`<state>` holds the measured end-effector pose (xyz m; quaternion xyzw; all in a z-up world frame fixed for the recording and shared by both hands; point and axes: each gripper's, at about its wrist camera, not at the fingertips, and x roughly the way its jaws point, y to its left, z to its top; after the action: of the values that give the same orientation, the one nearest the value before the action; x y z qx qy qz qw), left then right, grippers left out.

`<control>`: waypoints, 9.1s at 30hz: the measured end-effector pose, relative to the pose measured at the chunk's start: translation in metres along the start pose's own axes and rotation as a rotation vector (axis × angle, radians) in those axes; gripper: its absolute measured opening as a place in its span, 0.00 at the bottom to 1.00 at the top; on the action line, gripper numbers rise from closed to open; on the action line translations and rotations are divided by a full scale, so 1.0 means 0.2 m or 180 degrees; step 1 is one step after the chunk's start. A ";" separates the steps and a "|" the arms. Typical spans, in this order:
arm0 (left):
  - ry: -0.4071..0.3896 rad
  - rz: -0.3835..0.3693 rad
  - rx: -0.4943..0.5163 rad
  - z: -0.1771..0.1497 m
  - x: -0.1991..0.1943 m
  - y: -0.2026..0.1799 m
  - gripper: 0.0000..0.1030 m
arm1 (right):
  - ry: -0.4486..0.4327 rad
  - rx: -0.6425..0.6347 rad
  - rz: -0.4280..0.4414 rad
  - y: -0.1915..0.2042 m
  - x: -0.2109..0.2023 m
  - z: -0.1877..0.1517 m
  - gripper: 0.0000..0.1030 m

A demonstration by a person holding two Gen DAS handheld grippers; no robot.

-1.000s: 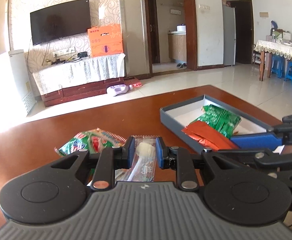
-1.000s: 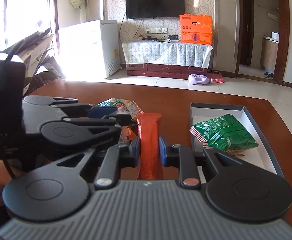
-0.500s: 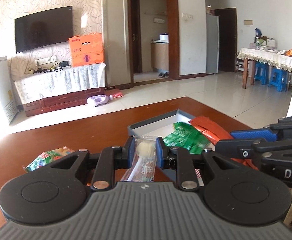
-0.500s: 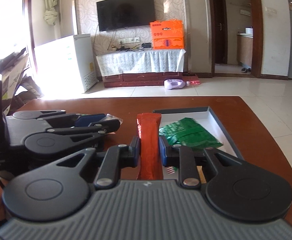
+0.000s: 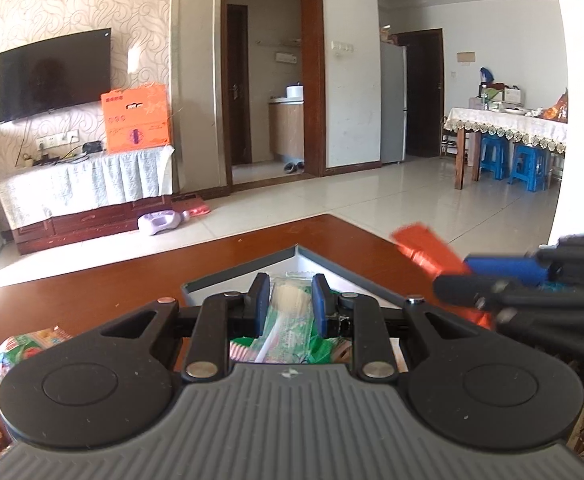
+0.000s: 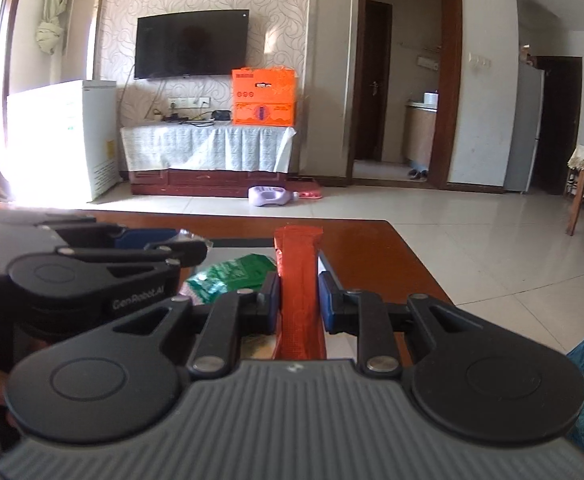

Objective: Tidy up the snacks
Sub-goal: 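Carry the clear packet into the gray box and open the left gripper while the right carries the orange bar, then lower the orange bar into the gray box and open the right gripper, then move the left gripper to the tan cake packet while the right moves to the clear printed packet, then grasp the tan cake packet with the left gripper while the right grasps the clear printed packet, then lift the clear printed packet with the right gripper while the left holds the cake packet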

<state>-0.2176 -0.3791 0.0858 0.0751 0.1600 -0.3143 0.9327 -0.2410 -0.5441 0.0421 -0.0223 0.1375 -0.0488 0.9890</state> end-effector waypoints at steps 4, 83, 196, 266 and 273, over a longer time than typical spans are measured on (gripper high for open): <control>-0.0006 -0.0065 0.0022 -0.01 0.07 -0.05 0.26 | 0.0129 0.0137 0.0033 -0.05 0.08 -0.06 0.23; 0.0231 -0.0355 0.0019 -0.08 0.49 0.01 0.83 | 0.0863 0.0171 0.0183 0.01 0.26 -0.09 0.24; 0.0852 0.0911 0.0067 -0.56 -0.54 0.89 0.91 | 0.1069 -0.0059 0.1424 1.08 0.42 -0.09 0.75; 0.0970 0.0662 0.0191 -0.57 -0.24 0.77 0.45 | 0.0437 -0.0762 0.1003 0.91 0.14 -0.04 0.68; 0.0956 0.0652 0.0166 -0.54 -0.23 0.74 0.45 | 0.0432 -0.0738 0.1054 0.91 0.12 -0.02 0.66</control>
<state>-0.1879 -0.2100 0.0060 0.1612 0.2808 -0.2070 0.9232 -0.2020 -0.3664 0.0205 -0.1098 0.2103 0.1292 0.9628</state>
